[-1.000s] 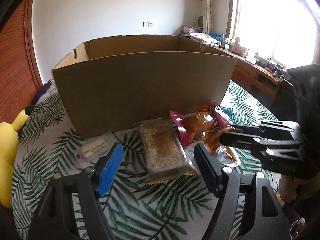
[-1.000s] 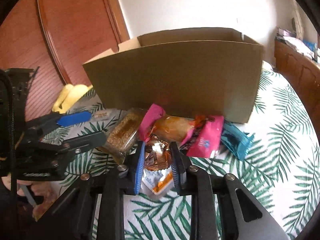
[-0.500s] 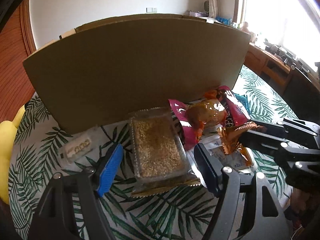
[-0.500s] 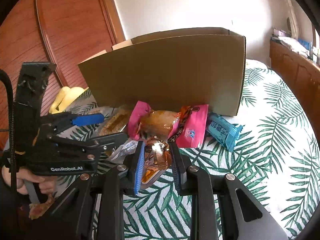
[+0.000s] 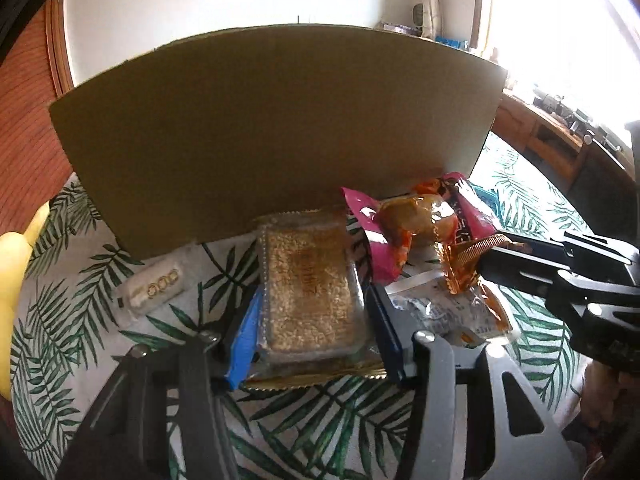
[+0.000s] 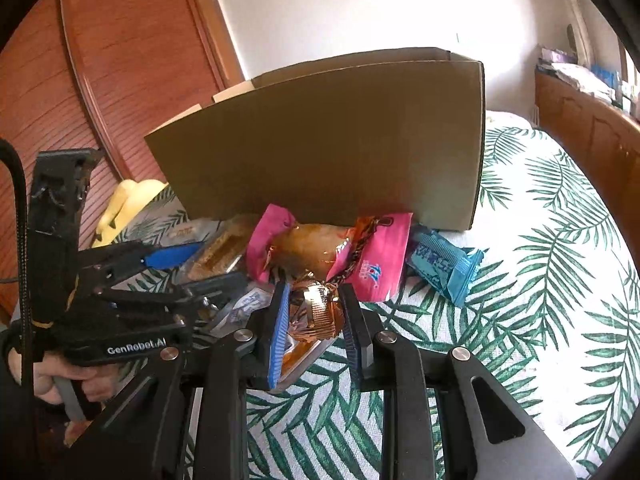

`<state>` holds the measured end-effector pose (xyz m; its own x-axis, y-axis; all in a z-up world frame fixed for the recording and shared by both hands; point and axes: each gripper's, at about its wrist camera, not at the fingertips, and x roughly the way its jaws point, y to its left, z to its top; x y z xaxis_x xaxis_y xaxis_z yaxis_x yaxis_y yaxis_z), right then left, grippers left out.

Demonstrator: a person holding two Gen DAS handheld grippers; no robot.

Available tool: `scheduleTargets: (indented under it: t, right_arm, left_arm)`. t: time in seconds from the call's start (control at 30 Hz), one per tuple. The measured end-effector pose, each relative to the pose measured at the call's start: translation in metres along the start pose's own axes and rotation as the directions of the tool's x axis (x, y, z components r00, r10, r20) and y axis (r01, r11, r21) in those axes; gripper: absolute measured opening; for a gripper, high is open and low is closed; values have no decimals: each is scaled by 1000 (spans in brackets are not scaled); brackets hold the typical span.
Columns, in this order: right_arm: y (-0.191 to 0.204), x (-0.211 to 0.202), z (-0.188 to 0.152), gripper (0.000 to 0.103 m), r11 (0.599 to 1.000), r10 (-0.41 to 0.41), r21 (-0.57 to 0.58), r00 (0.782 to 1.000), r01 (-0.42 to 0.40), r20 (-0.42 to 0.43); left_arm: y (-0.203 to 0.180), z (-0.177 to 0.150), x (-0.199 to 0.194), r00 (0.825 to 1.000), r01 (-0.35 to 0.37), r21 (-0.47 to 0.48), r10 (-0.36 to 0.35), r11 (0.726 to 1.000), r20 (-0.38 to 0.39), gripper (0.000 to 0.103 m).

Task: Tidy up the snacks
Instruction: 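Close the left tool on the clear grain tray, then carry both held snacks over the box and open both tools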

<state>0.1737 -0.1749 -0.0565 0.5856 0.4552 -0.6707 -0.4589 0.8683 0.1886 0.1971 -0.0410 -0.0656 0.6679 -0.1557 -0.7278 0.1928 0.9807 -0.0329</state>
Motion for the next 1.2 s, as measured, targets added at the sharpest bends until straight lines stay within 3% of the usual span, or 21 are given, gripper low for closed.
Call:
scheduleTargets:
  t: [0.47,0.87,1.2]
  right_arm:
    - [1,2,-1,24,1000,6,8,1000,-6,4]
    - [3,-14,-1,24,1000,-20,-5,999,21,42]
    - [19,-80,45,24,997,-12,-70,982,26,187]
  left_arm:
    - [7,-24,-49,997,48,-48,-45,998,67,49]
    - [22,-8,-95,990,47,-29,-43,998,137,49]
    - [41,22,-134,975,20,-22,-15,1000,221,49]
